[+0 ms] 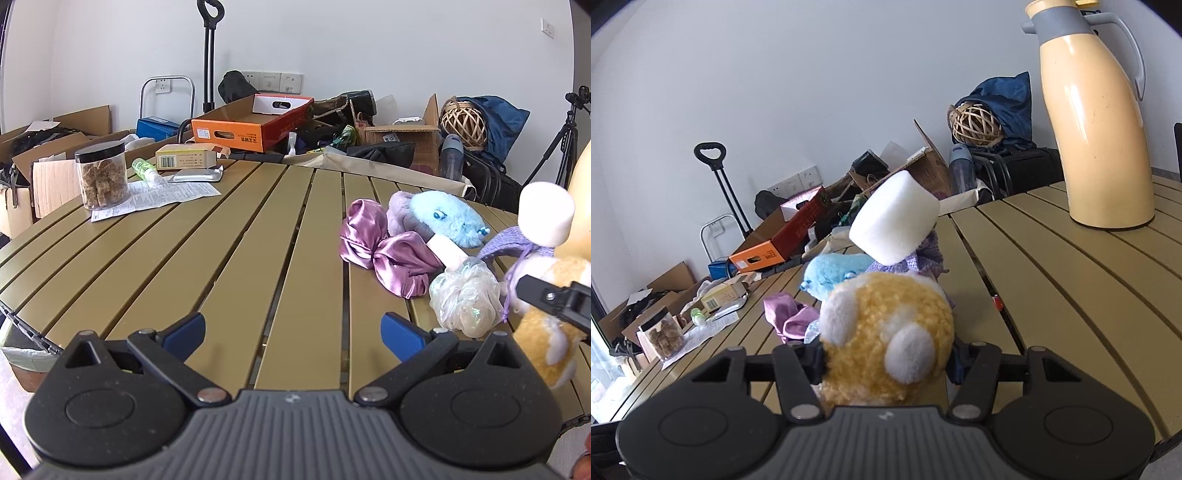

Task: Collect trash
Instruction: 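Grasp the yellow-white plush toy with the right tool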

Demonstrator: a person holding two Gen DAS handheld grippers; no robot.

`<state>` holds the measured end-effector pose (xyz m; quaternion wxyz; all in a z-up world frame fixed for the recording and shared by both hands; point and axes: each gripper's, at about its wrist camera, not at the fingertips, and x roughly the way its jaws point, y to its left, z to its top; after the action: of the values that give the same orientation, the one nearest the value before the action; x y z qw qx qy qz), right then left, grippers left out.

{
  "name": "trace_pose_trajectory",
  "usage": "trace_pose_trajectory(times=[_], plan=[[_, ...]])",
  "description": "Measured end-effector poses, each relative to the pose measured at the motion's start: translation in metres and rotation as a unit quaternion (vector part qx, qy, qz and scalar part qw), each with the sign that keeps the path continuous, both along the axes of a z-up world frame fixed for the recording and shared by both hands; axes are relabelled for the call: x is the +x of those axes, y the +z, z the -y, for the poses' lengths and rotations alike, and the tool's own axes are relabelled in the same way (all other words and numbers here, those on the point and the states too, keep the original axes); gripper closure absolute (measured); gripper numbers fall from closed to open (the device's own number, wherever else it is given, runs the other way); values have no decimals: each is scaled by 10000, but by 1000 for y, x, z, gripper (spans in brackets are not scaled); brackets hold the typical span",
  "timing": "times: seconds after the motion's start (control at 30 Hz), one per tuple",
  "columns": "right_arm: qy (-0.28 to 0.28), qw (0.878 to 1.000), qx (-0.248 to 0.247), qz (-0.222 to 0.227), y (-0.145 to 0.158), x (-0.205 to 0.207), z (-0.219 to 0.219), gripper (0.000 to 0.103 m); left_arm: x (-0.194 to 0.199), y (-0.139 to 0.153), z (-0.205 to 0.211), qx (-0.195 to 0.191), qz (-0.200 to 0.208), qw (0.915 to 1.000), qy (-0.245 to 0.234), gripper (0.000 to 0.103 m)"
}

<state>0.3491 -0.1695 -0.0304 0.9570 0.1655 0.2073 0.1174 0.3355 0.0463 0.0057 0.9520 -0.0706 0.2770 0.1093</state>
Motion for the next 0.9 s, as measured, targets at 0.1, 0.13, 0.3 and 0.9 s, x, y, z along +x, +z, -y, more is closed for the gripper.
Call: trace_pose_trajectory(times=[0.1,0.13,0.3,0.9], plan=[[63,9998,169,-114,2,0,12,46,-2,0,0,16,0,10000,-19,0],[73,9995,240,-165,3,0,16,46,-2,0,1,20,-2,10000,-25,0],[11,9984,486,-275,5,-4,36,46,-2,0,6,45,10,9999,-100,0],[156,9908,1181,-644,-1,-8,76,47,0,-6,34,105,-7,9992,-393,0]])
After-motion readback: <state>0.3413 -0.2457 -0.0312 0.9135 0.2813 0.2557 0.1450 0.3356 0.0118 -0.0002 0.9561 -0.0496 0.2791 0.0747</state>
